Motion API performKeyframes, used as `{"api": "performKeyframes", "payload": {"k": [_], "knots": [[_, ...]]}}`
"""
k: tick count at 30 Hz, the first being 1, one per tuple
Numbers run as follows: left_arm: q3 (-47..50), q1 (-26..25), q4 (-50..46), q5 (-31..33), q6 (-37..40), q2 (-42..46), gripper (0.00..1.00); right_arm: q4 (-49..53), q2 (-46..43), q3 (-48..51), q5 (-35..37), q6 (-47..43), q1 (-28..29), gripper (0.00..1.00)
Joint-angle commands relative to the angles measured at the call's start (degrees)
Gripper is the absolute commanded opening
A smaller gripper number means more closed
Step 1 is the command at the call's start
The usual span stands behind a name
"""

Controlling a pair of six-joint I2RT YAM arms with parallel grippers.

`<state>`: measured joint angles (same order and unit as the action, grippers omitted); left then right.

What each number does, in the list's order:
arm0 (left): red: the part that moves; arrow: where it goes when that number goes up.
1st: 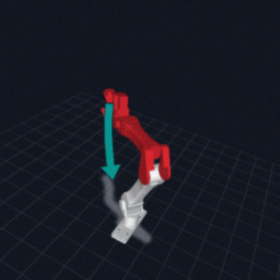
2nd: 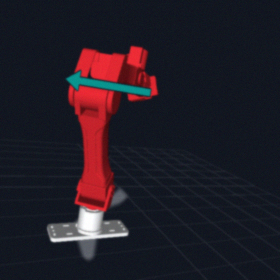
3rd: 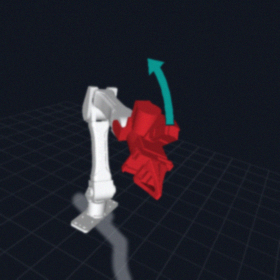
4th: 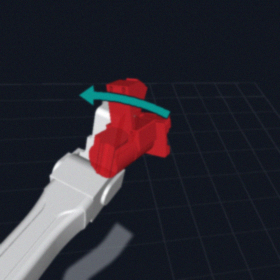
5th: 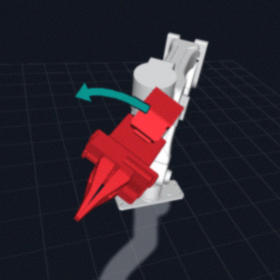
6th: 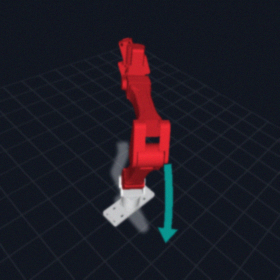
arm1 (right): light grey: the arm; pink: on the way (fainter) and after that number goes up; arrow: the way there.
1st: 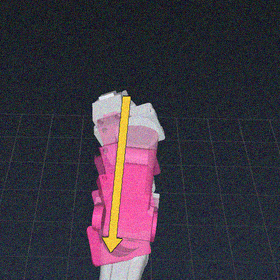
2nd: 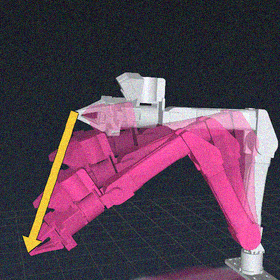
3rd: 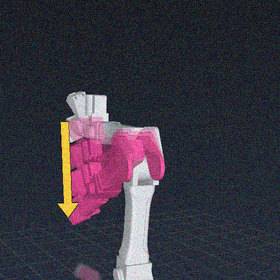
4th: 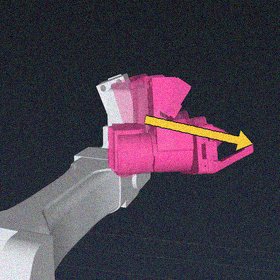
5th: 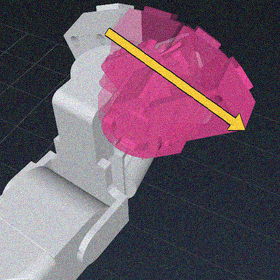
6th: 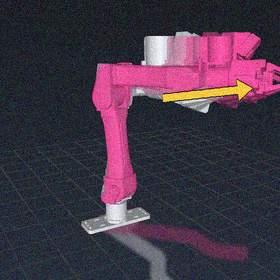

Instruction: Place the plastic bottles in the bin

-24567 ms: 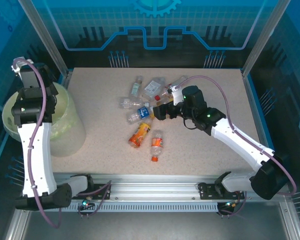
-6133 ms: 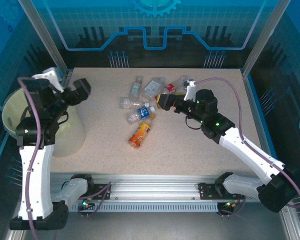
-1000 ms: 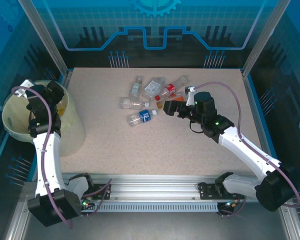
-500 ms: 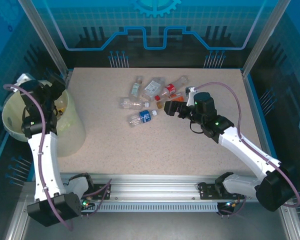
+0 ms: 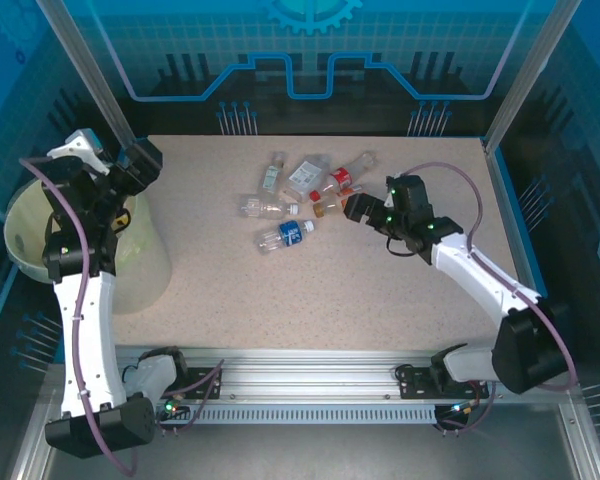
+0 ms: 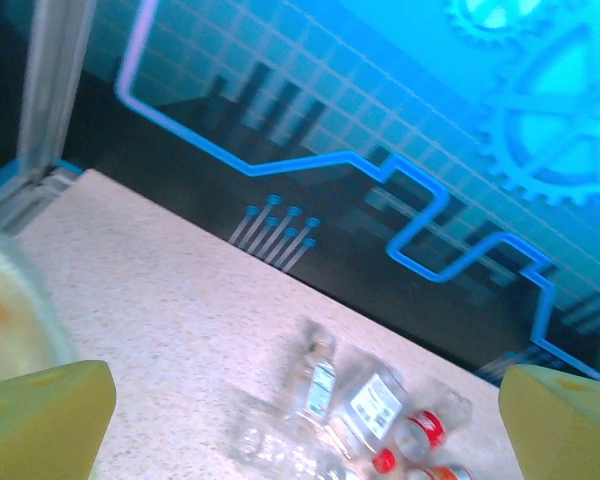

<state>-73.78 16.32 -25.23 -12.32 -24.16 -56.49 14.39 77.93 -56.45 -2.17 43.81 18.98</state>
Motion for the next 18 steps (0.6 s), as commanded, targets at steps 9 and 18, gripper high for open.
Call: {"api": "performKeyframes", "payload": {"k": [9, 18], "knots": [[2.7, -3.3, 2.8, -21.3, 7.0, 4.3, 0.99, 4.4, 20.8, -15.0, -4.4, 14.7, -7.1, 1.00], [5.2, -3.3, 2.7, -20.8, 8.0, 5.4, 0.99, 8.1, 36.5, -26.1, 1.9, 30.2, -5.1, 0.96]]}}
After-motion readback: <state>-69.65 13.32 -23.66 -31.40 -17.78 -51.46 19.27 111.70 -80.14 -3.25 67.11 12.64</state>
